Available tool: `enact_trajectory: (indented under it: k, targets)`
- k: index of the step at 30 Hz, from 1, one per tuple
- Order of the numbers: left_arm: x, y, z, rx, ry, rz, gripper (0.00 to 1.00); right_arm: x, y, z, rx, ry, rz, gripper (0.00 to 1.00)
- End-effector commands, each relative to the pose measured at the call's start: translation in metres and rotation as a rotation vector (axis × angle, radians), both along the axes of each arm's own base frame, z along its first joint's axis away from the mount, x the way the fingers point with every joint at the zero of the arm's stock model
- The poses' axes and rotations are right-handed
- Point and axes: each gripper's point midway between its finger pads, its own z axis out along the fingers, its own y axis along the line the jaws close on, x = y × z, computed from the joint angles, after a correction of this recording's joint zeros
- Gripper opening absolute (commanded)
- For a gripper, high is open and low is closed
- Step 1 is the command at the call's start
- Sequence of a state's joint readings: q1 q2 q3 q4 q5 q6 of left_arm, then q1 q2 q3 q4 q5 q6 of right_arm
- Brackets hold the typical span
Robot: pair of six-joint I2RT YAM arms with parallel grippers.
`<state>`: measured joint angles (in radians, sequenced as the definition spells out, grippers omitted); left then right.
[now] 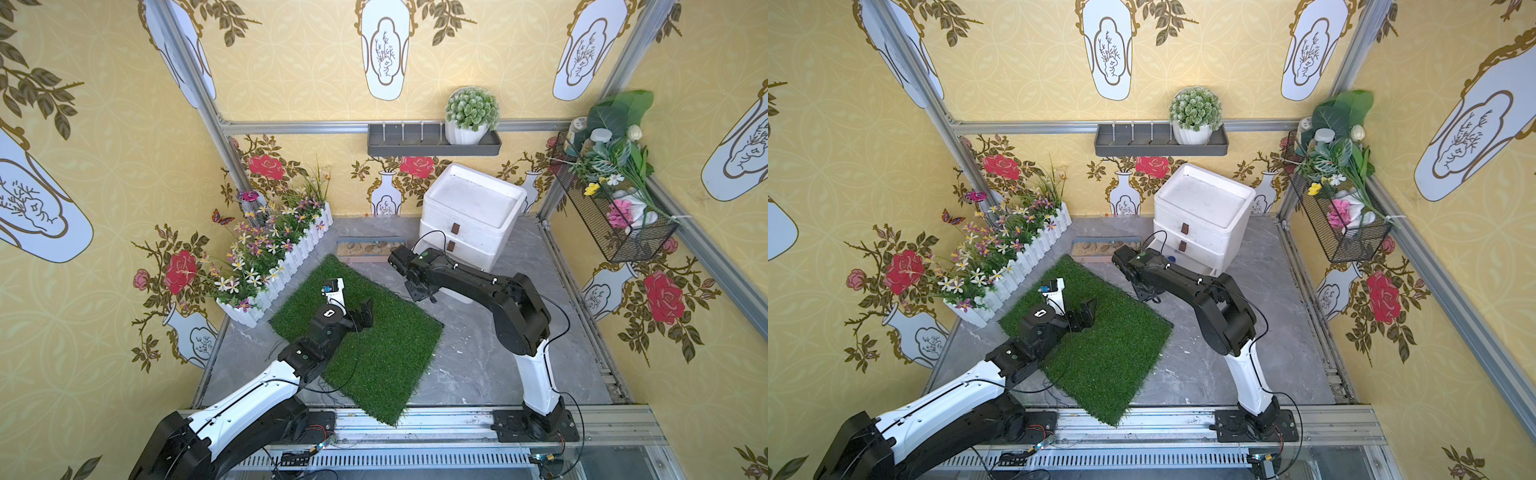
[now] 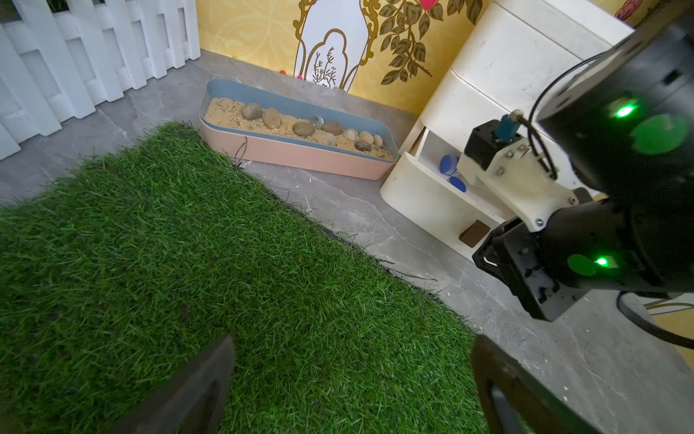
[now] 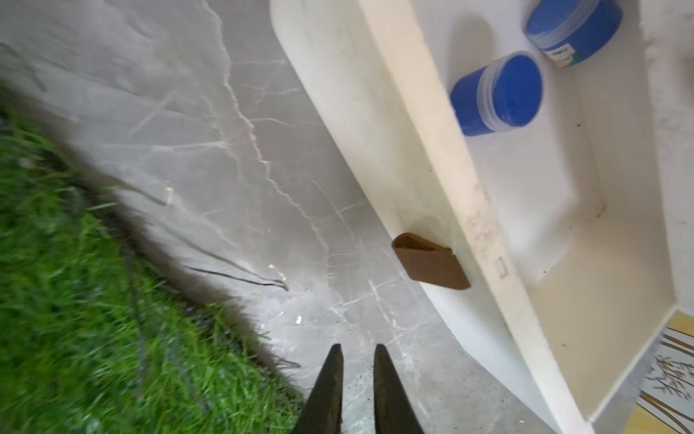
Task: Put the paint cans in the drawer according to color
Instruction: Close the drawer of the storage box.
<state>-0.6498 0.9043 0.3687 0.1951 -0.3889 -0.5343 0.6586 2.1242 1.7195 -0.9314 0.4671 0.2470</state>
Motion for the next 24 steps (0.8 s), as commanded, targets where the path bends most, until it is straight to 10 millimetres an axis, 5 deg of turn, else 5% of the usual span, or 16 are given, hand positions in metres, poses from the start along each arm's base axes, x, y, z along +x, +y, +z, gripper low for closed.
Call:
enact_trajectory:
  k: [1,24]
  targets:
    - [0.002,-0.001,0.003,0.013,-0.004,-0.005,1.00,0.007,-0.024,0.006,-0.144,-0.008,0.024,0.18]
    - [0.006,-0.008,0.018,0.053,0.026,-0.031,1.00,0.065,-0.105,0.008,-0.313,-0.042,-0.038,0.20]
